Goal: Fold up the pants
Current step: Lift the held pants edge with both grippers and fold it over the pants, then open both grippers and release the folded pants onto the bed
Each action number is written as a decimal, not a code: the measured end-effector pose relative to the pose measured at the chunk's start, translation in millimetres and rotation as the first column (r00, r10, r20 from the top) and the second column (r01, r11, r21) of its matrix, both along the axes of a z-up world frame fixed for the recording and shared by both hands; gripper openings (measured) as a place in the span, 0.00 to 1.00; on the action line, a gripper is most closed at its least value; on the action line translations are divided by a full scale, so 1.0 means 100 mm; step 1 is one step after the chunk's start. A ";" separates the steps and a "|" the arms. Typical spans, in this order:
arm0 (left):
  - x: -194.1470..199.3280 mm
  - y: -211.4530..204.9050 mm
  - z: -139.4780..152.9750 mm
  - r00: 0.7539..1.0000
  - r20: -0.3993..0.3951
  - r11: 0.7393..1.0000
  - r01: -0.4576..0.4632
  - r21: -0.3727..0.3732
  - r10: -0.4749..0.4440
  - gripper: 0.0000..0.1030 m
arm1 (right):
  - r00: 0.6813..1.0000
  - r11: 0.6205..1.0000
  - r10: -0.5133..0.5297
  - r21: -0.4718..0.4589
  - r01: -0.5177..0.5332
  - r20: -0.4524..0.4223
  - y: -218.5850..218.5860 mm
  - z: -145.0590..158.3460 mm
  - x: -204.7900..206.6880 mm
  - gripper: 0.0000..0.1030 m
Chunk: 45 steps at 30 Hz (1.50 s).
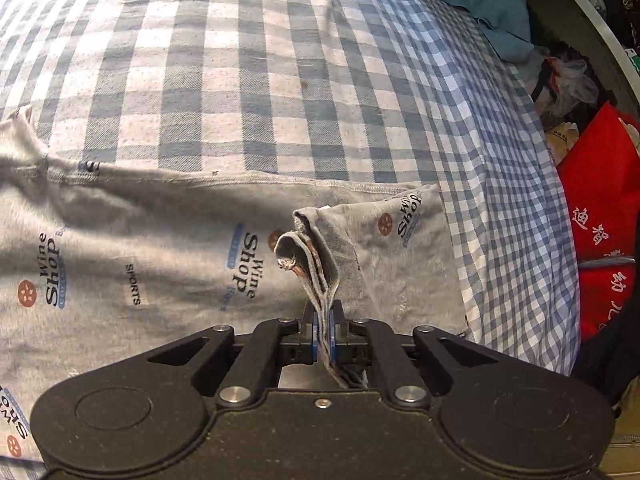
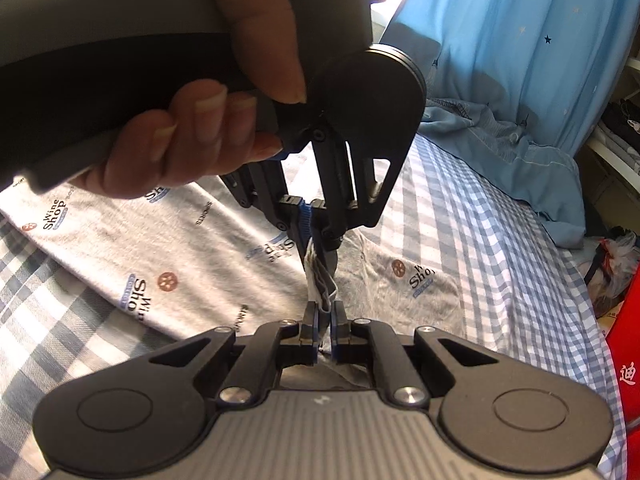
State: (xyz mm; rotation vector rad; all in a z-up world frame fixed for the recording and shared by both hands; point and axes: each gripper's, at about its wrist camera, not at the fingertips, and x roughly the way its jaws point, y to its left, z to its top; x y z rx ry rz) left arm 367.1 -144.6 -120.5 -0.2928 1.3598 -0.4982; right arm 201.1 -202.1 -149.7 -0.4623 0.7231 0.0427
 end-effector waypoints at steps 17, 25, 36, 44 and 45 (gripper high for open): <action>-0.24 1.14 0.30 1.000 0.016 0.998 -0.013 -0.055 0.014 0.04 | 0.993 0.993 0.117 -0.004 -0.118 -0.027 0.83 0.34 -0.20 0.06; -0.31 1.76 0.14 0.997 -0.003 0.997 -0.081 -0.021 0.080 0.04 | 0.969 0.972 0.235 0.031 -0.234 -0.081 1.34 0.23 -0.18 0.06; -0.36 1.98 -0.14 0.993 0.007 0.992 -0.114 0.057 0.114 0.19 | 0.947 0.960 0.278 0.071 -0.270 -0.163 1.43 0.09 -0.20 0.45; -0.54 1.97 -0.12 0.960 0.119 0.924 -0.276 0.265 0.253 0.70 | 0.978 0.994 0.067 0.099 -0.048 -0.200 0.58 0.12 -0.24 0.90; -0.55 1.95 -0.12 0.955 0.130 0.915 -0.292 0.277 0.266 0.74 | 0.978 0.996 0.036 0.092 -0.017 -0.206 0.48 0.11 -0.20 0.92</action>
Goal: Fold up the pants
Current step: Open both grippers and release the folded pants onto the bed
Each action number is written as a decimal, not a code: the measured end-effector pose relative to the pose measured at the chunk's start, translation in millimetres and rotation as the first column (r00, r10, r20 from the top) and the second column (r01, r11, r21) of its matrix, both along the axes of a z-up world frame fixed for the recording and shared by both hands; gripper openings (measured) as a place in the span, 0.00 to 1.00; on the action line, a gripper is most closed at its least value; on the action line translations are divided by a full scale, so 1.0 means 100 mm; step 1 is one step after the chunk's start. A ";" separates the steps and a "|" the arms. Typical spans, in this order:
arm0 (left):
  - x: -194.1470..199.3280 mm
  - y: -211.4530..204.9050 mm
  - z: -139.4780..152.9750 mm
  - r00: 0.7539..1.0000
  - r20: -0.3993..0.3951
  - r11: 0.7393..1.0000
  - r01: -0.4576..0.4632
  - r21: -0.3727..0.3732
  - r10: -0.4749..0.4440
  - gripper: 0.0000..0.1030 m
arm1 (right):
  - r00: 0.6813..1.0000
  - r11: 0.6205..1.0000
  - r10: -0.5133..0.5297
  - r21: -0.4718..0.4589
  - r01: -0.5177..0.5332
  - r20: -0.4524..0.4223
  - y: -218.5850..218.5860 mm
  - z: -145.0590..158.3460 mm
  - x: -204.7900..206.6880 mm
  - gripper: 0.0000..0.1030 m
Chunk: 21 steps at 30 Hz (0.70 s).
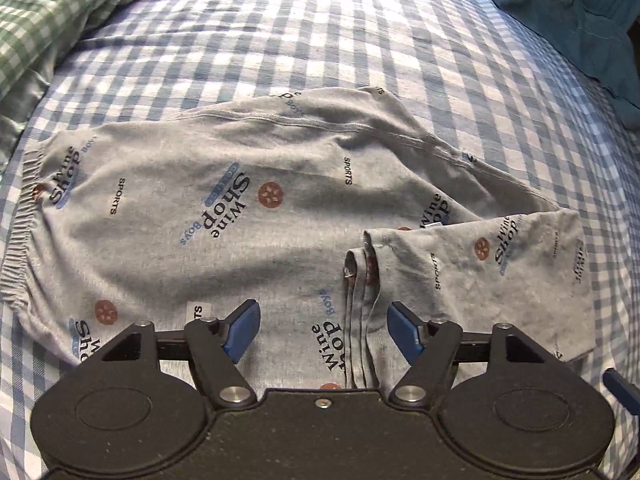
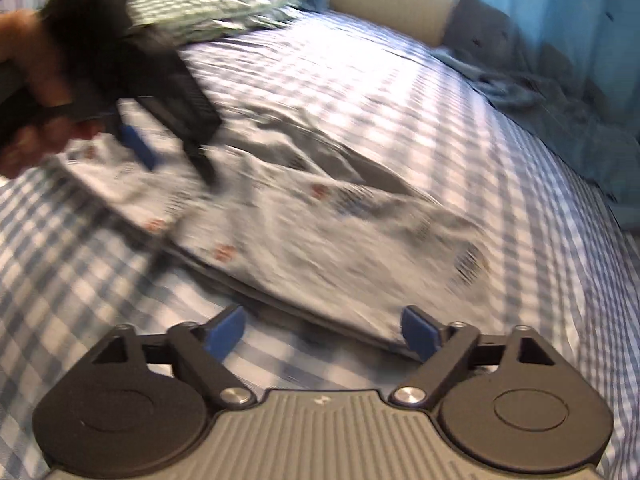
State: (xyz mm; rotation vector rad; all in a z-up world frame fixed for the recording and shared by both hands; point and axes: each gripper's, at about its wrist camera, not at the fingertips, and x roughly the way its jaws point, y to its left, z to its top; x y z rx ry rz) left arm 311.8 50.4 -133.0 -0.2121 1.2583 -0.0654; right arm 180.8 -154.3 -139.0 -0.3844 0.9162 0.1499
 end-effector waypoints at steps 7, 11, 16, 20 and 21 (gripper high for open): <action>0.04 -0.24 -0.03 0.995 0.054 0.993 -0.086 0.080 0.082 0.94 | 0.983 0.982 -0.181 0.052 0.183 -0.041 -0.72 0.02 0.67 0.99; 0.16 -0.31 -0.11 0.993 0.040 0.984 -0.117 0.134 0.112 0.95 | 0.982 0.981 -0.181 0.061 0.184 -0.056 -0.87 -0.05 1.14 1.00; 0.29 -0.27 -0.29 0.987 -0.020 0.975 -0.152 0.162 0.157 1.00 | 0.980 0.982 -0.179 0.044 0.183 -0.089 -1.02 -0.27 1.61 1.00; 0.33 -0.23 -0.35 0.986 -0.017 0.977 -0.161 0.141 0.165 1.00 | 0.969 0.971 -0.235 0.026 0.237 -0.079 -1.26 -0.37 1.81 1.00; 0.34 -0.24 -0.36 0.987 -0.017 0.977 -0.158 0.142 0.162 1.00 | 0.965 0.967 -0.245 0.046 0.250 -0.089 -1.34 -0.37 1.83 1.00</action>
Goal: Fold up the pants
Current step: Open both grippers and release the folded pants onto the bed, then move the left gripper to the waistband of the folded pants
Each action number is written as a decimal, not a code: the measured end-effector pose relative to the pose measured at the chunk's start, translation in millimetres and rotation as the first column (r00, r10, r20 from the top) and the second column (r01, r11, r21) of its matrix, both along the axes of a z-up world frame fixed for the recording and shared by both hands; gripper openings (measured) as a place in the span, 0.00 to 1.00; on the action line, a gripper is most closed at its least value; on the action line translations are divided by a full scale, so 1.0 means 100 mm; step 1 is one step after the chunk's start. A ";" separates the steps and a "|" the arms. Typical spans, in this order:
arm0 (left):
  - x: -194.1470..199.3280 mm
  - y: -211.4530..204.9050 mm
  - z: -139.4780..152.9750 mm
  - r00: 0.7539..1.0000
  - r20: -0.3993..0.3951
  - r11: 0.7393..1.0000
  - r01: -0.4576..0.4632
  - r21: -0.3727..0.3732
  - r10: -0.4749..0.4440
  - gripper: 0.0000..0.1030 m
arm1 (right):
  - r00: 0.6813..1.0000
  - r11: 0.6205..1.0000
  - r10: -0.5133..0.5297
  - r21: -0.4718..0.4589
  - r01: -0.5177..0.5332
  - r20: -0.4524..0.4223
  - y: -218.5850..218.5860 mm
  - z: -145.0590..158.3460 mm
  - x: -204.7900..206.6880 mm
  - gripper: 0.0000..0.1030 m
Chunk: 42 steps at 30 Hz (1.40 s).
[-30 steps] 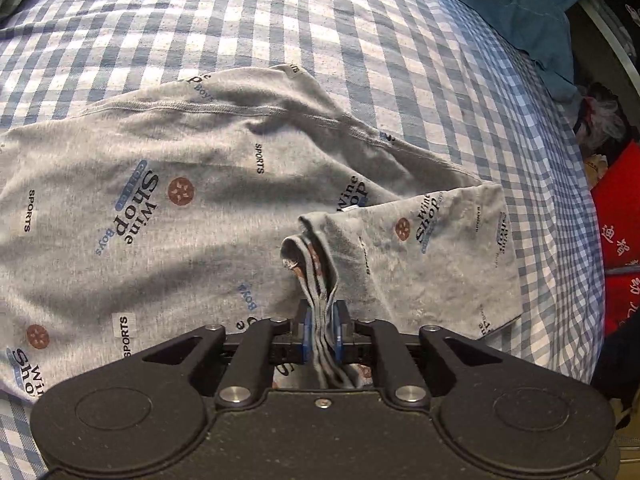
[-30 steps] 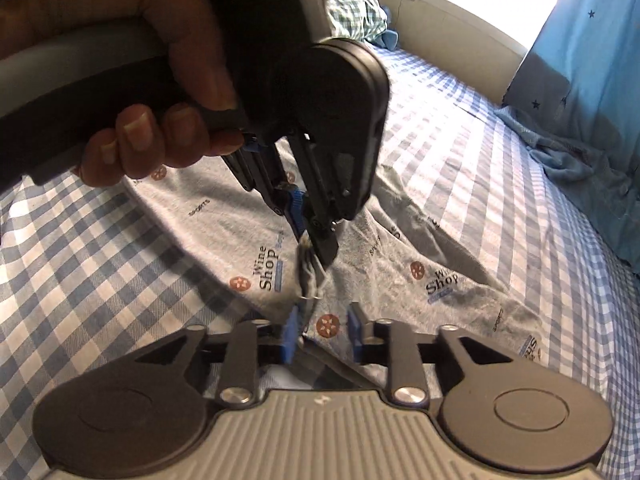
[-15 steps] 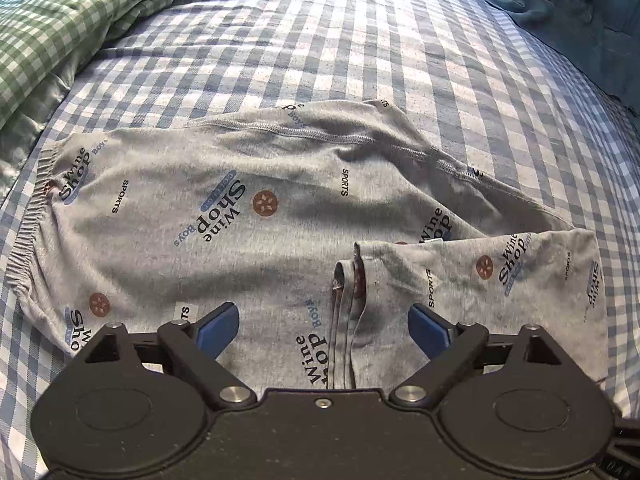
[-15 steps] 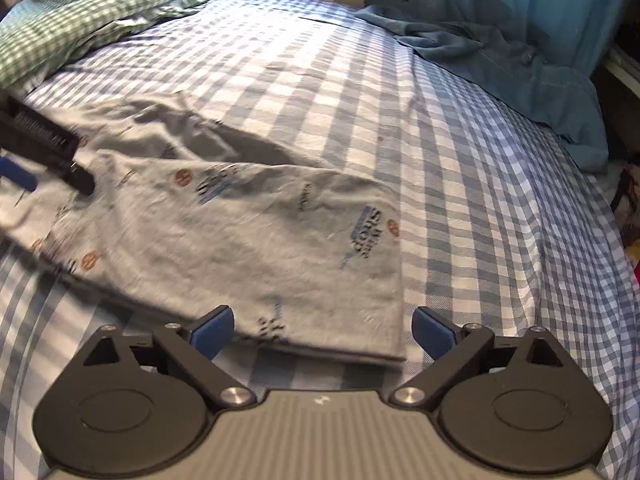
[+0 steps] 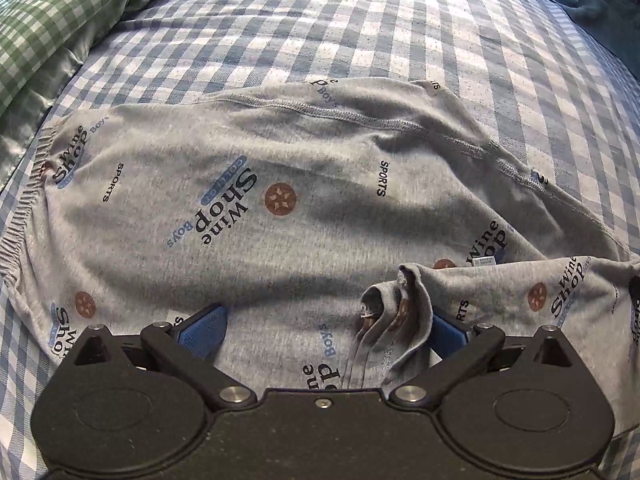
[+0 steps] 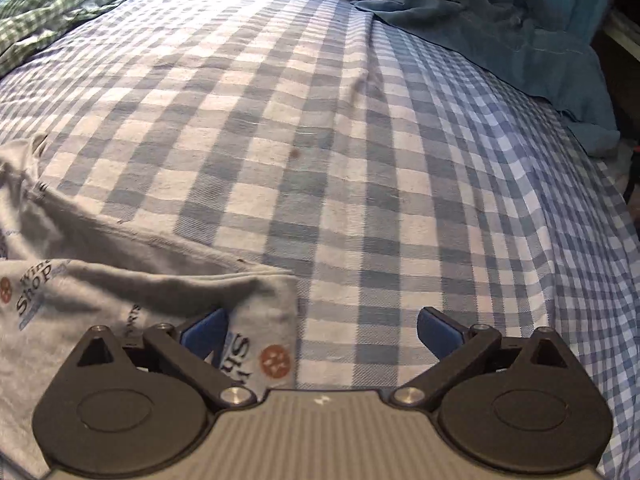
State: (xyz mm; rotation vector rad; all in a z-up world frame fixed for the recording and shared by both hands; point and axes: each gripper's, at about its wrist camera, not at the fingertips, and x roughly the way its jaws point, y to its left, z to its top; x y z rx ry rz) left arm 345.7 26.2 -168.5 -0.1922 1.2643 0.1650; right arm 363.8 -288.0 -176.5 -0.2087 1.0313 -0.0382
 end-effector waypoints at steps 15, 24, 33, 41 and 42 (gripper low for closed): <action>-0.74 0.38 0.28 0.999 0.023 0.998 -0.048 0.052 0.047 0.99 | 0.991 0.990 0.130 -0.055 -0.130 -0.020 0.75 0.16 -1.22 1.00; -1.46 1.13 0.56 0.966 0.158 0.979 -0.198 -0.056 0.204 0.99 | 0.982 0.974 0.187 -0.131 -0.183 0.021 1.34 0.15 -1.50 1.00; -1.59 2.08 0.49 0.904 0.245 0.937 -0.336 -0.099 0.350 0.99 | 0.969 0.964 0.248 -0.102 -0.245 0.012 2.00 0.29 -1.34 1.00; -1.34 2.44 0.46 0.872 0.299 0.921 -0.362 -0.141 0.388 0.99 | 0.945 0.925 0.325 -0.198 -0.323 -0.020 2.38 0.22 -0.79 1.00; -1.32 2.44 0.44 0.874 0.303 0.925 -0.353 -0.141 0.380 0.99 | 0.945 0.925 0.326 -0.202 -0.322 -0.017 2.41 0.23 -0.72 1.00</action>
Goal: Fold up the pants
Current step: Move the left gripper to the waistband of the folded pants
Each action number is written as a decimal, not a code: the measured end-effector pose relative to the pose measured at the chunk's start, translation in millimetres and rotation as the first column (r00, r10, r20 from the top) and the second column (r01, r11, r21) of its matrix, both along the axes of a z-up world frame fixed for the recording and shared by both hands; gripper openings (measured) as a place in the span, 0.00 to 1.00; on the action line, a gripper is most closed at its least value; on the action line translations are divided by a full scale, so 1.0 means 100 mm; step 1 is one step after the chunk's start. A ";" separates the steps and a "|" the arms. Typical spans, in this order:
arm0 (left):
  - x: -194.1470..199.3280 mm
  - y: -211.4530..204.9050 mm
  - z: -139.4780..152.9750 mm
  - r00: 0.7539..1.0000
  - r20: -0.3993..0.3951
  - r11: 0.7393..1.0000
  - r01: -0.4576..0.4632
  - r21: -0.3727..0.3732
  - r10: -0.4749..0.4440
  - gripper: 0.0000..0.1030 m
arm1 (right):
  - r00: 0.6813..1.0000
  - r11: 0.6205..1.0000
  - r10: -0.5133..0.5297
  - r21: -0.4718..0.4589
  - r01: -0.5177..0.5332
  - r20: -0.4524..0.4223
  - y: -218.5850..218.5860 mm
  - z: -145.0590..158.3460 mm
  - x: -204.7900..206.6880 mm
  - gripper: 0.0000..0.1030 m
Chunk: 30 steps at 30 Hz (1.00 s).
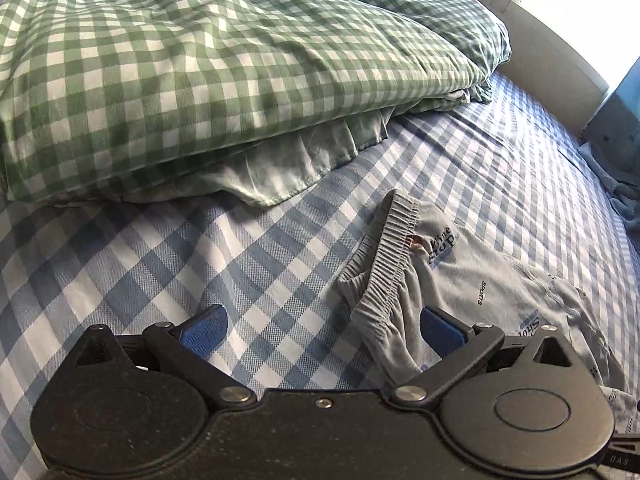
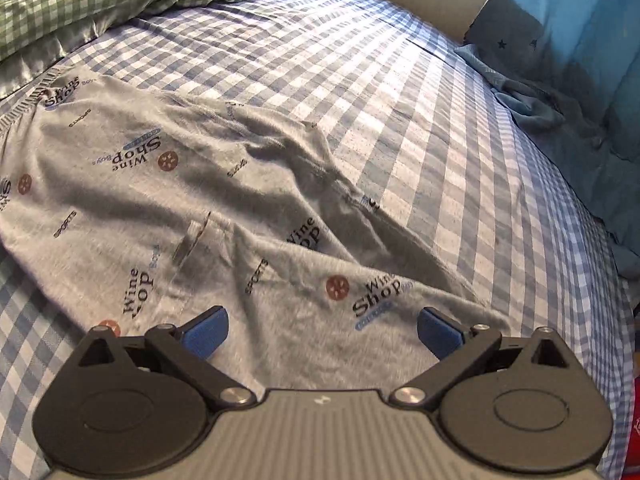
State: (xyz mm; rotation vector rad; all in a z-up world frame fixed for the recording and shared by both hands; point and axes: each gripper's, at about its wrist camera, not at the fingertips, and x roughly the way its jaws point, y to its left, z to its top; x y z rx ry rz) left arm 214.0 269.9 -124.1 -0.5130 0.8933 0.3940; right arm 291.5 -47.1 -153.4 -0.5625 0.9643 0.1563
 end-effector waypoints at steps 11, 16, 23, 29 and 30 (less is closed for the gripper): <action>0.29 -0.06 -0.19 0.999 -0.040 0.999 0.037 0.025 -0.036 0.99 | 0.993 0.993 0.106 -0.061 -0.102 0.052 0.39 -0.26 0.82 1.00; 0.38 -0.06 -0.22 0.998 -0.054 0.999 0.038 0.011 -0.037 0.99 | 0.998 0.998 0.050 -0.051 -0.048 0.029 0.47 -0.34 0.96 1.00; 0.45 -0.10 -0.23 0.998 -0.050 0.999 0.039 -0.004 -0.040 0.99 | 0.993 1.000 -0.013 0.022 0.011 0.116 0.30 -0.05 0.30 1.00; 0.46 -0.13 -0.22 0.996 -0.086 0.998 -0.032 0.051 0.036 0.88 | 0.992 0.992 -0.103 0.085 0.097 0.072 0.05 0.09 -0.44 1.00; 0.47 -0.13 -0.22 0.994 -0.103 0.996 -0.038 0.075 0.046 0.84 | 0.992 0.988 -0.118 0.106 0.112 0.051 0.01 0.13 -0.51 1.00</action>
